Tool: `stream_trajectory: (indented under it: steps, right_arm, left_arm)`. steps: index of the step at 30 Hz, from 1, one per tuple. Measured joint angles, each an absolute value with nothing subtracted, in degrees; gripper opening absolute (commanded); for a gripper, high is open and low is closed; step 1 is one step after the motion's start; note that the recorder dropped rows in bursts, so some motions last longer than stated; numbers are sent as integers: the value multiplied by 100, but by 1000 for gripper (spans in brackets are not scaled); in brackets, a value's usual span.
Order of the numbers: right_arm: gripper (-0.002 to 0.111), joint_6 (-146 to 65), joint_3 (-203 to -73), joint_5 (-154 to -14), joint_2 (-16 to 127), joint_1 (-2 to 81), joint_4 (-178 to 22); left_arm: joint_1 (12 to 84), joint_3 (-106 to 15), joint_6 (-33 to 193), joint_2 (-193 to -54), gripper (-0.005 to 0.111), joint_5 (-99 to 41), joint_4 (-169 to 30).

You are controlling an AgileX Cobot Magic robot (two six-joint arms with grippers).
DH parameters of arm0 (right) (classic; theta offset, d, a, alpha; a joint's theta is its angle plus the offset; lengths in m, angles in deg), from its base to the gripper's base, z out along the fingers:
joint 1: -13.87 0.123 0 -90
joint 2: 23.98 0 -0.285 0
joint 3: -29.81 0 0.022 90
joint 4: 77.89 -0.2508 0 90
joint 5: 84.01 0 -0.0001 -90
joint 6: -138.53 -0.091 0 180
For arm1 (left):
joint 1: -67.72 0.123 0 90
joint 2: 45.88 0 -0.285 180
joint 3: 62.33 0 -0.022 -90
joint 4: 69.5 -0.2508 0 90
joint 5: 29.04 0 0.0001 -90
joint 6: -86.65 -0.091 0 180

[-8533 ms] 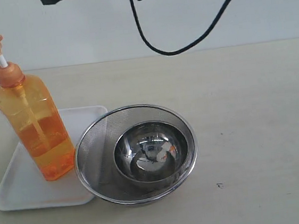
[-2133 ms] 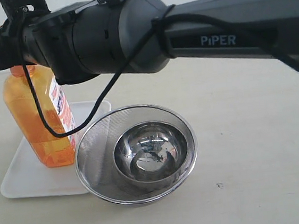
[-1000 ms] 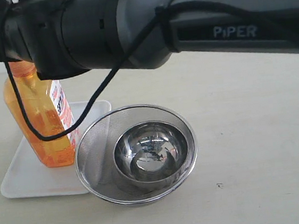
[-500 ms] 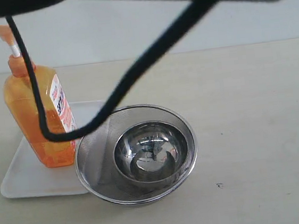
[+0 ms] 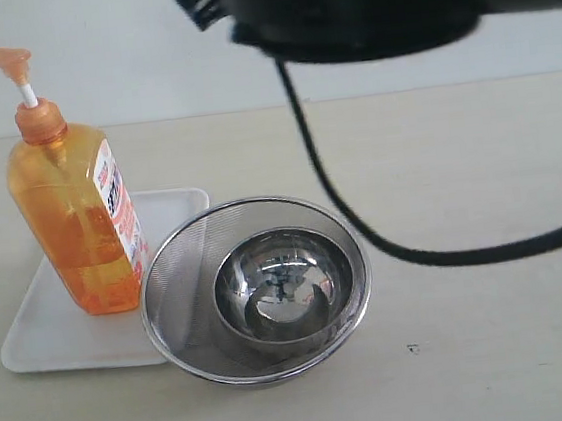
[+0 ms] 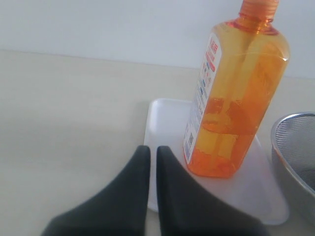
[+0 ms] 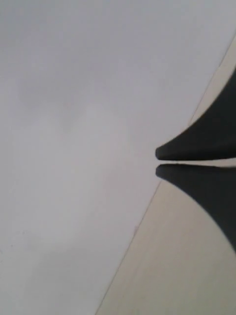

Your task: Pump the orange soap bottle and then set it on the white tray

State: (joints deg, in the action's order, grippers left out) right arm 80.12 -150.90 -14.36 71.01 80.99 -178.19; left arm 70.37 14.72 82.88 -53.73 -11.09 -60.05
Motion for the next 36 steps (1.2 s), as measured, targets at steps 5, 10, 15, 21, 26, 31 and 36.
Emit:
stream_trajectory:
  steps: [5, 10, 15, 21, 26, 31, 36]
  right_arm:
    - [0, 7771, -14347, -1421, 6400, 7898, -17831]
    - [0, 7569, -13638, -1649, 5703, 7863, -17831]
    - [0, 7415, -12861, -2540, 5174, 7850, -17819]
    - [0, 6920, -12025, -4757, 4967, 7850, -17844]
    - [0, 6843, -11793, -6216, 5244, 7850, -17841]
    - [0, 6731, -11791, -7273, 5776, 7850, -17841]
    - [0, 6594, -11791, -7776, 6234, 7850, -17831]
  left_arm:
    - [7037, 1472, 8288, -5373, 5, -1109, -6005]
    - [7037, 1472, 8288, -5373, 5, -1109, -6005]
    - [7037, 1472, 8288, -5373, 5, -1109, -6005]
    - [7037, 1472, 8288, -5373, 5, -1109, -6005]
    - [7037, 1472, 8288, -5373, 5, -1109, -6005]
    - [7037, 1472, 8288, -5373, 5, -1109, -6005]
    - [7037, 1472, 8288, -5373, 5, -1109, -6005]
